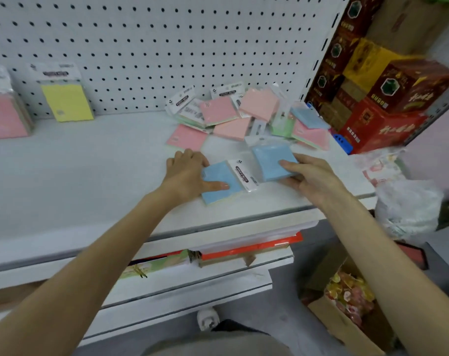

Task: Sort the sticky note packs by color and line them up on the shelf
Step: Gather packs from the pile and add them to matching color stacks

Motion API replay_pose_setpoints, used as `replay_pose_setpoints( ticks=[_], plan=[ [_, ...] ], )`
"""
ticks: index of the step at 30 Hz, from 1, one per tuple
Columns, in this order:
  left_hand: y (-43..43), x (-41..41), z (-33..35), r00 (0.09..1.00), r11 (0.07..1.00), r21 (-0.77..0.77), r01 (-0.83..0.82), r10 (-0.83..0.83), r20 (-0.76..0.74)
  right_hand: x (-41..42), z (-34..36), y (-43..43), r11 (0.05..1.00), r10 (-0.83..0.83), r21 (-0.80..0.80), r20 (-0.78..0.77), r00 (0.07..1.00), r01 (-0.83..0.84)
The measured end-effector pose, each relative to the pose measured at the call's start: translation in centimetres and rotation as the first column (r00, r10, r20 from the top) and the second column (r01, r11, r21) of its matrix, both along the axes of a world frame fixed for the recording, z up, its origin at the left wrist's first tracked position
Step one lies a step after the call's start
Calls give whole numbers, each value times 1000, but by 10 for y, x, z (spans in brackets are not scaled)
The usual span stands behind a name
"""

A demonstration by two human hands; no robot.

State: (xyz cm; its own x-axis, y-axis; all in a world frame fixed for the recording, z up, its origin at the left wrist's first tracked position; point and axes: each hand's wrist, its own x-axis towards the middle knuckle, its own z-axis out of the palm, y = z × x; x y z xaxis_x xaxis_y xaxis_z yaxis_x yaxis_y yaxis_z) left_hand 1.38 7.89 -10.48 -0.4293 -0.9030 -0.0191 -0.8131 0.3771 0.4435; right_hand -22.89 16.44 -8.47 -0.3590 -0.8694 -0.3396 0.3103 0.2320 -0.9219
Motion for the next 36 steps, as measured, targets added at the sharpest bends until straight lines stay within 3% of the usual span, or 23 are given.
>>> replay_pose_setpoints(
  ticks=[4, 7, 9, 11, 17, 19, 23, 27, 32, 36],
  plan=[
    [10, 12, 1, 999, 1000, -16, -3, 4, 49, 41, 2, -37, 997, 79, -10, 25, 997, -79],
    [20, 39, 1, 958, 986, 94, -137, 156, -241, 77, 3, -59, 992, 121, -35, 31, 992, -120],
    [17, 76, 8, 808, 943, 262, -204, 313, -499, 106, 6, -72, 989, 140, -64, 52, 989, -137],
    [6, 128, 15, 634, 900, 364, -238, 428, -644, 142, 10, -86, 979, 187, -91, 39, 981, -183],
    [-17, 296, 19, 399, 843, 412, -346, 529, -749, 290, 5, -113, 939, 316, -182, 127, 940, -292],
    [-21, 353, 18, 378, 848, 399, -348, 516, -768, 350, 2, -121, 939, 314, -198, 161, 936, -281],
    [-23, 482, 10, 429, 844, 366, -391, 519, -739, 477, -3, -141, 951, 280, -198, 226, 933, -238],
    [-21, 595, 15, 392, 794, 360, -489, 569, -723, 593, -4, -155, 921, 367, -213, 192, 910, -327],
    [-28, 676, 21, 369, 753, 312, -580, 583, -724, 689, -12, -161, 919, 373, -199, 149, 916, -341],
    [-26, 713, 11, 258, 686, 292, -666, 579, -773, 743, -19, -178, 896, 417, -233, 152, 896, -377]
  ],
)
